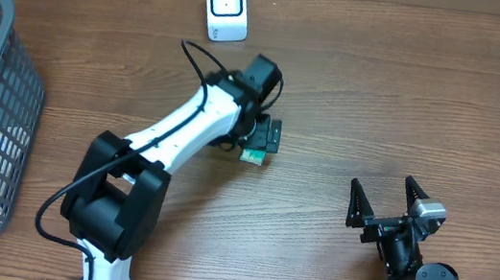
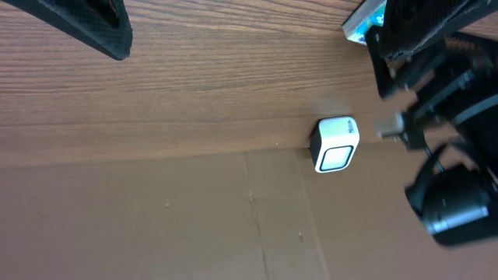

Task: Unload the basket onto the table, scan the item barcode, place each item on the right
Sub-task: 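Lift the tissue pack out and carry it toward the scanner, then release the tissue pack on the table and withdraw left gripper, then reach into the basket and grasp the orange snack pack with left gripper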

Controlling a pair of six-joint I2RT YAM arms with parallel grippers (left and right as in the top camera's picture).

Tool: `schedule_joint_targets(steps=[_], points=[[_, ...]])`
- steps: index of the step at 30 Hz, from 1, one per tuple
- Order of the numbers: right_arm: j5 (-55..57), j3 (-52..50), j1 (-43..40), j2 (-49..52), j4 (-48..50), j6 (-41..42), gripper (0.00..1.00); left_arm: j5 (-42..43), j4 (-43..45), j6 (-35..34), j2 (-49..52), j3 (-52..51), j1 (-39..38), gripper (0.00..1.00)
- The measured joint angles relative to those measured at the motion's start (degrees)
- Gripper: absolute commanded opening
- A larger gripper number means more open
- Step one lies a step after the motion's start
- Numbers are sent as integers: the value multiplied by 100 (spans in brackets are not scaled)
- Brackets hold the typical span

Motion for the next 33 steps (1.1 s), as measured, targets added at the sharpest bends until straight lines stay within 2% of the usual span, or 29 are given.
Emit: schedule_joint_targets(steps=[9,12,16,18,21,28,33], points=[[-2,0,0,0,0,0,100,-546,-2310,542,-155,3204,649,100],[0,0,2,0,0,0,100,-671,-2914,737,-321,4238,1019,100],[0,0,0,0,0,-2,100,-748,-3663,927,-560,5130,1705,98],[0,0,2,0,-2,-4,100,-776,-3956,964,-645,5383,2168,93],[0,0,0,0,2,0,100,-793,-4133,1038,-730,5497,3082,91],[0,0,2,0,0,-2,100,-796,-4172,986,-734,5497,5139,94],[0,0,0,0,0,0,100,-752,-4170,761,-739,5497,6203,95]])
